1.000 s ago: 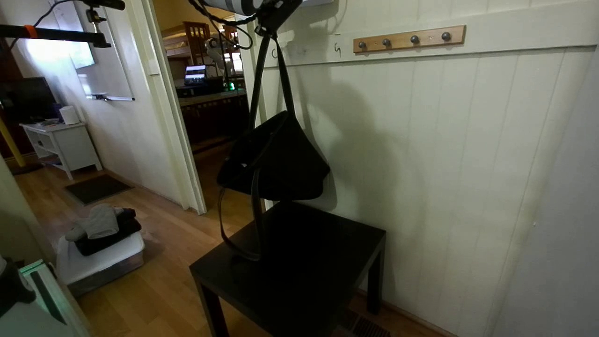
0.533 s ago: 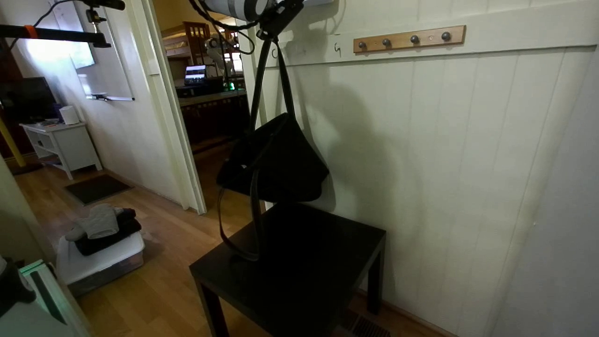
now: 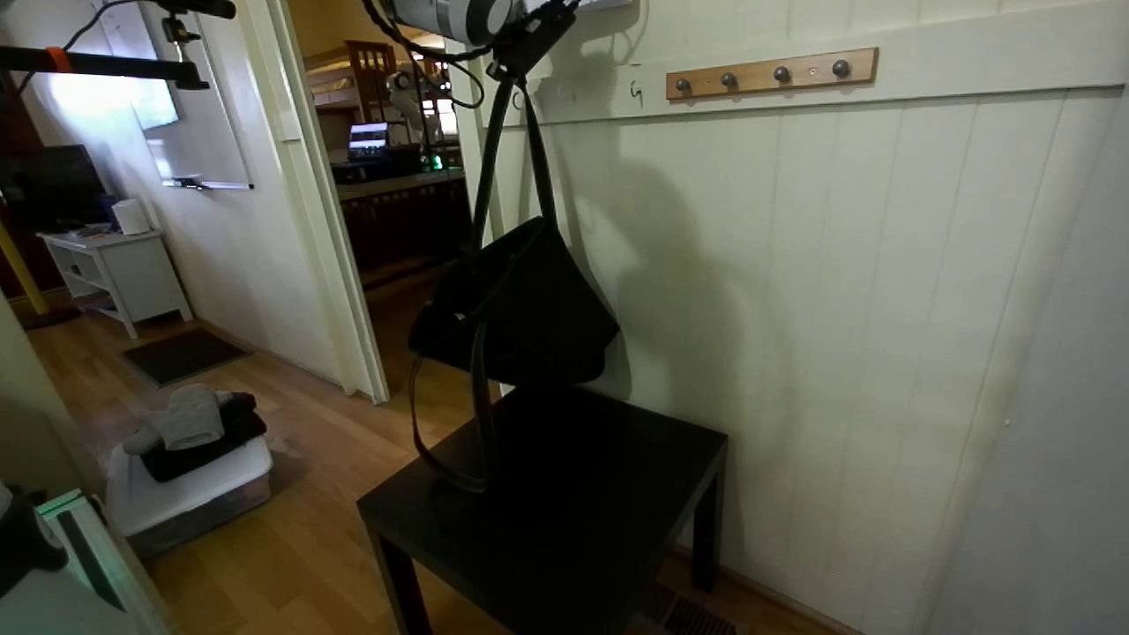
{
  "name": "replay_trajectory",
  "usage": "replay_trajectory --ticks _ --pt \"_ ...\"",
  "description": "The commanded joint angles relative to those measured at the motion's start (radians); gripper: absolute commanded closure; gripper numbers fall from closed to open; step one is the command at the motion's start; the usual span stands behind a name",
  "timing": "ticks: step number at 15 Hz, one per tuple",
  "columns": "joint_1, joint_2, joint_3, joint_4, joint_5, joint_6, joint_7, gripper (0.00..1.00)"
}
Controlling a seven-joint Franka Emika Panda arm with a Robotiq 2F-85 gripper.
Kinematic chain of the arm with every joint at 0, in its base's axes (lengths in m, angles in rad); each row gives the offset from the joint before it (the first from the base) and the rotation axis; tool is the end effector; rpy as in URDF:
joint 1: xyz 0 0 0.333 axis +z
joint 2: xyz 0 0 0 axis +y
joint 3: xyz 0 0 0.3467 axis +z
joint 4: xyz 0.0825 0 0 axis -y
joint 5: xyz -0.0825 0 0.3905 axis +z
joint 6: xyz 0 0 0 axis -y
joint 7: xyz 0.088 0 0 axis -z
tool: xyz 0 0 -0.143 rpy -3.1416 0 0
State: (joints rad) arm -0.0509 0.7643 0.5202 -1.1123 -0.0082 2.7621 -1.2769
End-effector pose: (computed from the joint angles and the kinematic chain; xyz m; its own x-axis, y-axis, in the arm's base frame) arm 0.8247 0.2229 0.5137 -0.1193 0.8299 0.5450 0.6998 -0.3191 0.6391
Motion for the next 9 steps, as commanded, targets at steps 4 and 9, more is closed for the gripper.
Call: replay_trajectory --ticks 4,9 --pt "0.034 0.066 -0.005 0.145 -0.014 -0.096 -0.029 0.98" --pt "0.053 0.105 -0.013 0.217 -0.018 -0.13 -0.038 0.98"
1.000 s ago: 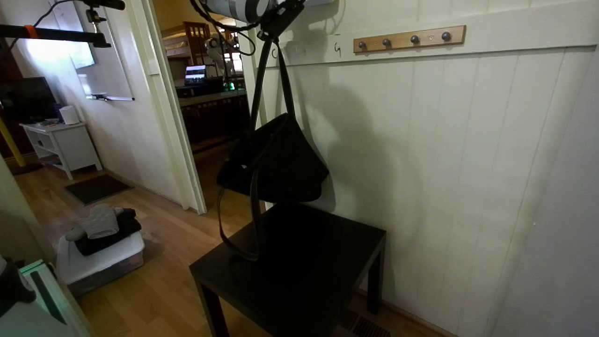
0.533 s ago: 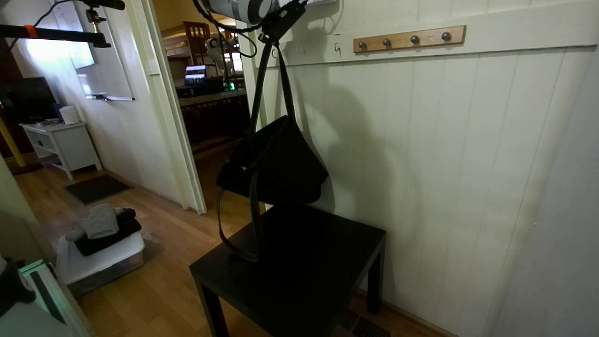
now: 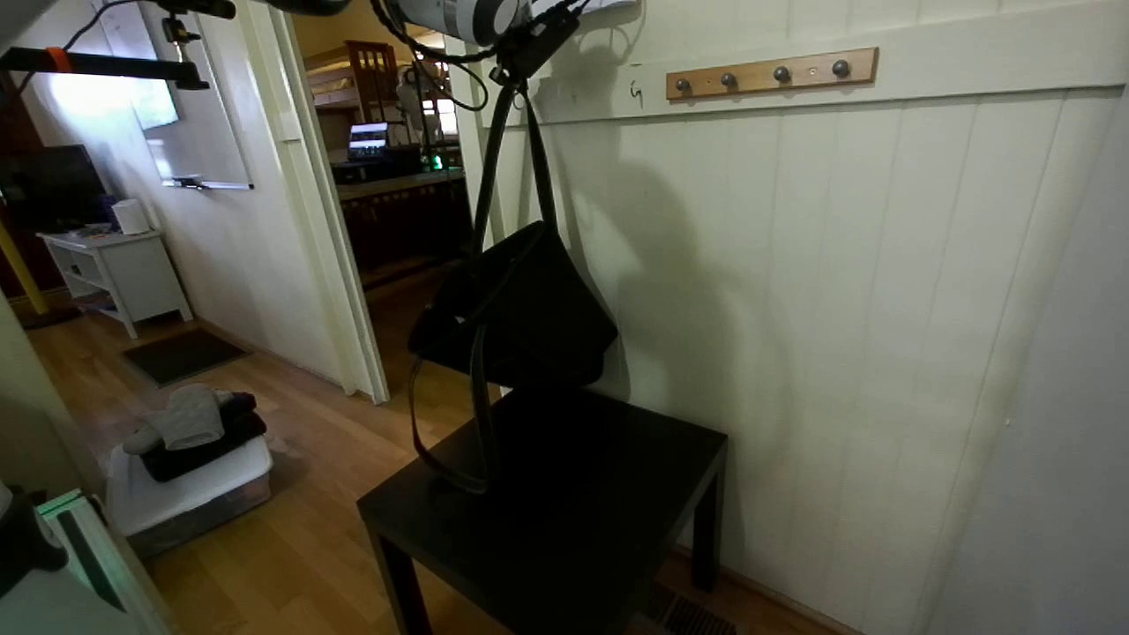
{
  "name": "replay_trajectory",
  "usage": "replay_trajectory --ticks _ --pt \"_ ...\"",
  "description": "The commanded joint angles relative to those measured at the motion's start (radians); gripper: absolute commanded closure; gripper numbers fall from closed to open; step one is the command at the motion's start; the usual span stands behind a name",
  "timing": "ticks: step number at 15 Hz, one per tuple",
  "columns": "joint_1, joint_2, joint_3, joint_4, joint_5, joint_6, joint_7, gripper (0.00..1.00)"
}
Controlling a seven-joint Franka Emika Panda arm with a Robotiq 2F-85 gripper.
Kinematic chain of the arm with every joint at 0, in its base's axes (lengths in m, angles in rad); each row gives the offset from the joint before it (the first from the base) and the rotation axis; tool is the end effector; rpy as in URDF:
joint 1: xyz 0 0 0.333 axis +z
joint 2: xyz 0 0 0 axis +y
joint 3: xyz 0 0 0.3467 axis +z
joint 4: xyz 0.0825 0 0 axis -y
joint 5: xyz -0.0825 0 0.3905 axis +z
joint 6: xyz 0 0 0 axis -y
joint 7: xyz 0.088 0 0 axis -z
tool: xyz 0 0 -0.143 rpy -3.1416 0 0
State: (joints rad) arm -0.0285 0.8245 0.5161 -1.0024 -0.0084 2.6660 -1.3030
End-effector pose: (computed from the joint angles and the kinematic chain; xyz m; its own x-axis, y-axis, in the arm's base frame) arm 0.8368 0.2238 0.5066 -0.1235 0.8343 0.5372 0.7312 -0.2895 0.6177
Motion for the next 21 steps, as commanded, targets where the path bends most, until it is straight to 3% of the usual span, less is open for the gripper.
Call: replay_trajectory --ticks 1,21 --pt "0.036 0.054 -0.011 0.122 -0.021 -0.036 -0.013 0.98" --pt "0.098 0.171 -0.021 0.344 -0.029 -0.181 -0.04 0.98"
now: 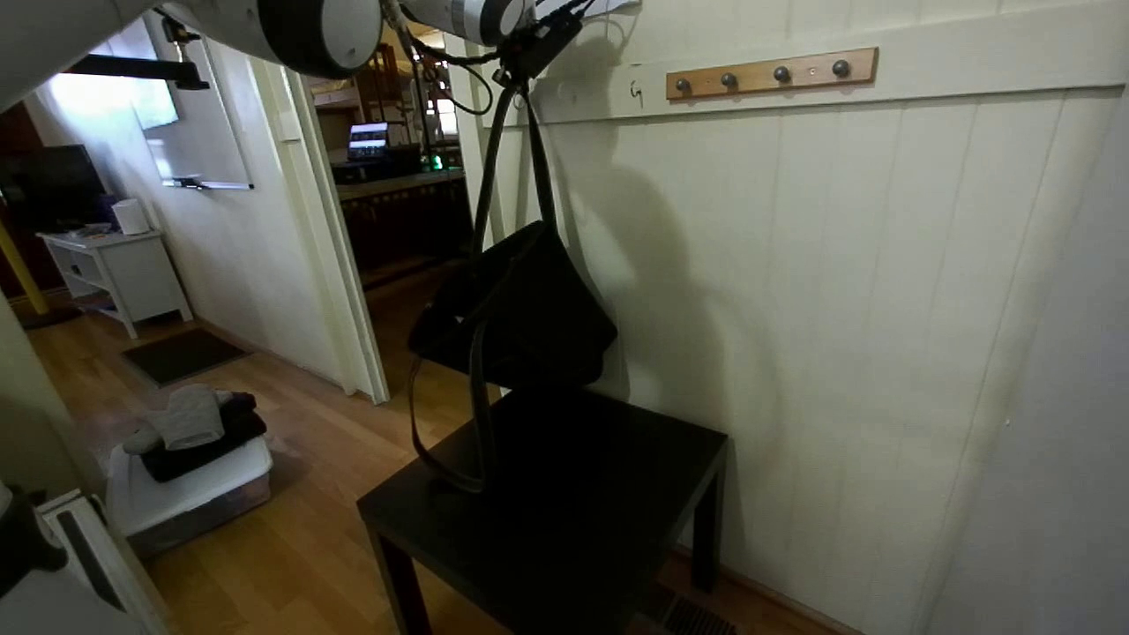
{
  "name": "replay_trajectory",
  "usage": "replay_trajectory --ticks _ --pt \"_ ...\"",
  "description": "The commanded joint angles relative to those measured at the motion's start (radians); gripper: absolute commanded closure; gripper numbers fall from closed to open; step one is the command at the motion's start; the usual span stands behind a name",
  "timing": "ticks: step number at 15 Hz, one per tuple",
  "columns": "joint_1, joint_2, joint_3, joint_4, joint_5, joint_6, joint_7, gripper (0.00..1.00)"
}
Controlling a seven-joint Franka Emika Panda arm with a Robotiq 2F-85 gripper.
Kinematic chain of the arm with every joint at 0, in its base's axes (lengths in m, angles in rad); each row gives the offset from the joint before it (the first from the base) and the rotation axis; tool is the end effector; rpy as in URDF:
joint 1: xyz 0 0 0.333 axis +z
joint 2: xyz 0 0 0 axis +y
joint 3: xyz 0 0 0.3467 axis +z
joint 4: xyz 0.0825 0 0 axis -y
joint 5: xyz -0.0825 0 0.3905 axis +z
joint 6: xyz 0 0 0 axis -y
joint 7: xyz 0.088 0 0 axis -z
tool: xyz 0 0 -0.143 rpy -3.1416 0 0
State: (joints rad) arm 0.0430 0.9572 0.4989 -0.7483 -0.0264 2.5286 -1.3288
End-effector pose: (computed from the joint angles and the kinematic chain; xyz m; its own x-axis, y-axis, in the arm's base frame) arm 0.8558 0.2326 0.5025 -0.1432 0.8365 0.5288 0.7475 -0.2588 0.6118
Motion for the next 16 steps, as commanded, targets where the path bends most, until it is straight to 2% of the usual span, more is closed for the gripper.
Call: replay_trajectory --ticks 1,2,3,4,12,16 --pt "0.027 0.041 -0.004 0.097 -0.011 -0.049 -0.015 0.94" --pt "0.028 0.043 -0.005 0.102 -0.011 -0.056 -0.016 0.68" --pt "0.029 0.044 -0.005 0.105 -0.012 -0.06 -0.017 0.68" --pt "0.029 0.045 -0.005 0.109 -0.011 -0.062 -0.018 0.62" --pt "0.04 0.053 -0.006 0.139 -0.011 -0.057 -0.021 0.01" --pt "0.041 0.042 -0.011 0.135 -0.009 -0.074 -0.001 0.0"
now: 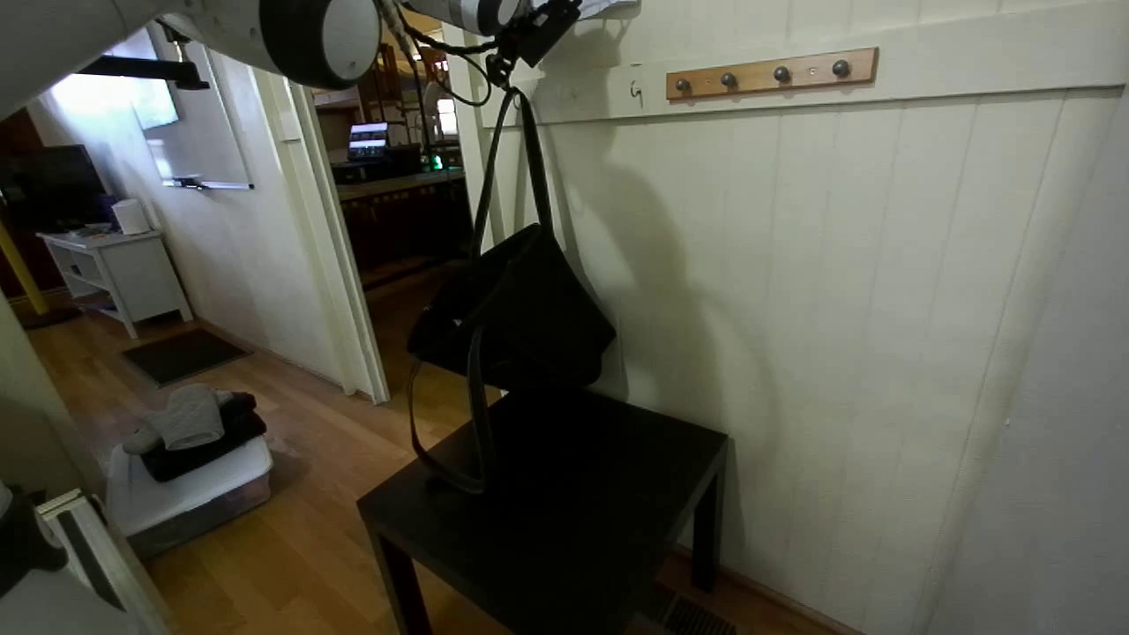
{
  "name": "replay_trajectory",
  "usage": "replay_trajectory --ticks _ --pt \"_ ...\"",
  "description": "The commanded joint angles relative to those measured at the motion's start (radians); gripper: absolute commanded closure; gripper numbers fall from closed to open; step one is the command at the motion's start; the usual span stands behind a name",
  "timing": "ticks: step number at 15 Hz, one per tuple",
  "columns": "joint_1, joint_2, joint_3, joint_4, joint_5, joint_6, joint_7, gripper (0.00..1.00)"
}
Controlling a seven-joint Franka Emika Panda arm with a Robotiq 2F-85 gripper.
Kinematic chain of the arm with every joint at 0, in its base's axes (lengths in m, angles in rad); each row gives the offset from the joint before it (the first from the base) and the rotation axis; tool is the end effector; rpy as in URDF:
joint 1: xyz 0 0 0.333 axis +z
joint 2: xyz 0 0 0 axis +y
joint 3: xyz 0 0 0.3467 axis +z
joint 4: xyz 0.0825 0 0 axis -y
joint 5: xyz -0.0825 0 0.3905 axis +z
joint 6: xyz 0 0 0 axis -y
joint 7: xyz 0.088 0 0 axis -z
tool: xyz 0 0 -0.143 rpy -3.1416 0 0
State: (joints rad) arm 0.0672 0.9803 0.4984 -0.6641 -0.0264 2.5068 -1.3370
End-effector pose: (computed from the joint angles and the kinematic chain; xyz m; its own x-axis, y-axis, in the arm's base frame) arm 0.8563 0.2357 0.5223 -0.1645 0.8293 0.5341 0.7269 -0.2641 0.6340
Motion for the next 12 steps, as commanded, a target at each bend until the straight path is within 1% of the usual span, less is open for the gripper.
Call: replay_trajectory --ticks 1,8,12 --pt "0.016 0.013 -0.008 0.045 -0.006 -0.063 0.011 0.0" --pt "0.007 -0.029 -0.001 0.012 0.008 -0.214 0.075 0.0" --pt "0.005 -0.059 -0.012 -0.013 0.002 -0.234 0.16 0.0"
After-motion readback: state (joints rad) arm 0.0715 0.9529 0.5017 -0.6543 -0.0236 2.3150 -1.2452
